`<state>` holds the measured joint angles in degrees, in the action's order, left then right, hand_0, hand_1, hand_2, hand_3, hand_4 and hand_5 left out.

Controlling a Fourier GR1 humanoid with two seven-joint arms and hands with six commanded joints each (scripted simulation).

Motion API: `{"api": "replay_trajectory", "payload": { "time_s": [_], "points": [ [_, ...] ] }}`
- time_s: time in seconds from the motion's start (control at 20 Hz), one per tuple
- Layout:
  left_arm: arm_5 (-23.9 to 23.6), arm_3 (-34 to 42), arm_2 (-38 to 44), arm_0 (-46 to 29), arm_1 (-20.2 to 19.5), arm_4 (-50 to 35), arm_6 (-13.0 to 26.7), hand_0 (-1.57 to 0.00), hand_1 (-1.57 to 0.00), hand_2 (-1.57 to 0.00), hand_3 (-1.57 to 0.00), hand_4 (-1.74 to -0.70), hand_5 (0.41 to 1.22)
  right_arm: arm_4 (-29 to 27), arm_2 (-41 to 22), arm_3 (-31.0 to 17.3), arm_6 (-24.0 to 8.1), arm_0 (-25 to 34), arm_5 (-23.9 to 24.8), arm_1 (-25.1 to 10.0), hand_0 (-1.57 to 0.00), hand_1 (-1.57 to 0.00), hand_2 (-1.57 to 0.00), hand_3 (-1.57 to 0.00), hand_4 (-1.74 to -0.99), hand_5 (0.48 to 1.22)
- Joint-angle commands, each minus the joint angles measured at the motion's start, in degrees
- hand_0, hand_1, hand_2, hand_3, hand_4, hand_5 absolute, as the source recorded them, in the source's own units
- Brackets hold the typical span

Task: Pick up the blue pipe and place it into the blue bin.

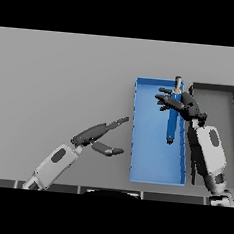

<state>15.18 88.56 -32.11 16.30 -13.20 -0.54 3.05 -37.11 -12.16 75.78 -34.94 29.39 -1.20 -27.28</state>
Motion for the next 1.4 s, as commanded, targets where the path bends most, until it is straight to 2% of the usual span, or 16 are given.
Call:
{"api": "replay_trajectory", "payload": {
  "time_s": [0.0,0.05,0.15,0.2,0.25,0.3,0.35,0.45,0.55,0.65,0.85,0.95,1.0,1.15,1.35],
  "points": [
    [0.0,-0.1,-0.3,0.4,0.5,0.0,1.0,0.00,0.00,0.00,0.00,-0.89,0.457,-1.9,-3.0,-1.7,0.0,0.1,1.2,-1.6,-1.57,-1.57,-1.57,-1.33,-1.599,1.110],
    [0.0,0.4,-0.5,-0.1,0.4,0.0,0.6,0.00,0.00,0.00,0.00,-0.89,0.455,-4.7,-6.9,-3.3,0.0,0.6,3.6,-3.7,-1.56,-1.46,-1.39,-1.12,-1.547,1.133],
    [0.0,1.0,-0.3,-0.3,0.2,-0.3,1.2,0.00,0.00,0.00,0.00,-0.89,0.454,-12.9,-14.9,-5.4,0.0,2.6,7.5,-7.5,-1.04,-0.93,-0.89,-0.72,-1.455,1.164],
    [0.1,0.7,-0.5,-0.5,0.1,0.0,0.7,0.00,0.00,0.00,0.00,-0.89,0.453,-17.2,-19.5,-6.4,0.0,4.4,9.5,-9.5,-0.84,-0.75,-0.71,-0.57,-1.392,1.176],
    [-0.1,0.8,-0.6,-0.5,0.3,0.1,1.1,0.00,0.00,0.00,0.00,-0.89,0.454,-20.1,-22.6,-6.8,0.0,5.6,10.3,-10.6,-0.67,-0.60,-0.57,-0.46,-1.338,1.157],
    [-0.2,0.5,-0.4,-0.6,0.3,-0.1,1.5,0.00,0.00,0.00,0.00,-0.89,0.453,-20.5,-25.1,-6.6,0.0,6.5,8.4,-12.1,-0.53,-0.48,-0.46,-0.37,-1.285,1.141],
    [-0.3,0.8,-0.2,-0.1,0.4,-0.2,2.1,0.00,0.00,0.00,0.00,-0.89,0.453,-21.4,-27.6,-6.2,0.0,7.2,7.9,-13.5,-0.43,-0.38,-0.36,-0.29,-1.242,1.081],
    [-0.2,0.7,-0.4,0.2,0.6,-0.1,2.0,0.00,0.00,0.00,0.00,-0.89,0.454,-17.7,-30.1,-6.3,0.1,8.1,7.1,-13.8,-0.27,-0.24,-0.23,-0.19,-1.179,0.975],
    [0.0,1.6,-0.7,-1.0,0.2,-0.4,1.2,0.00,0.00,0.00,0.00,-0.90,0.451,-13.8,-32.5,-7.3,0.2,9.4,6.2,-13.9,-0.17,-0.16,-0.15,-0.12,-1.149,0.887],
    [-0.2,1.2,-0.8,-0.9,0.4,0.0,1.1,0.00,0.00,0.00,0.00,-0.90,0.450,-11.5,-33.5,-8.0,2.3,9.6,5.9,-13.7,-0.11,-0.10,-0.09,-0.08,-1.125,0.821],
    [-0.3,0.4,-0.7,-1.1,0.4,0.2,0.6,0.00,0.00,0.00,0.00,-0.91,0.458,-9.4,-34.2,-9.6,3.0,9.8,6.9,-13.5,-0.04,-0.04,-0.04,-0.03,-1.124,0.717],
    [-0.1,0.4,-0.2,-0.6,0.6,-0.6,1.5,0.00,0.00,0.00,0.00,-0.91,0.460,-9.9,-33.8,-8.4,4.1,9.3,7.4,-13.5,-0.03,-0.03,-0.02,-0.02,-1.120,0.702],
    [0.0,0.2,-0.1,-0.5,0.3,-0.4,0.9,0.00,0.00,0.00,0.00,-0.92,0.462,-10.2,-33.6,-9.3,4.7,9.2,6.6,-13.3,-0.02,-0.02,-0.02,-0.02,-1.119,0.695],
    [0.3,0.6,-0.3,-0.4,0.7,-0.9,1.3,0.00,0.00,0.00,0.00,-0.92,0.466,-10.4,-33.5,-9.0,3.9,9.5,6.6,-13.8,-0.01,-0.01,-0.01,-0.01,-1.132,0.675],
    [0.0,-0.1,-0.6,-1.6,0.6,-0.2,-0.2,0.00,0.00,0.00,0.00,-0.92,0.469,-10.7,-33.4,-9.6,5.4,8.8,4.5,-14.0,-0.01,-0.01,-0.01,-0.01,-1.129,0.678]
  ]
}}
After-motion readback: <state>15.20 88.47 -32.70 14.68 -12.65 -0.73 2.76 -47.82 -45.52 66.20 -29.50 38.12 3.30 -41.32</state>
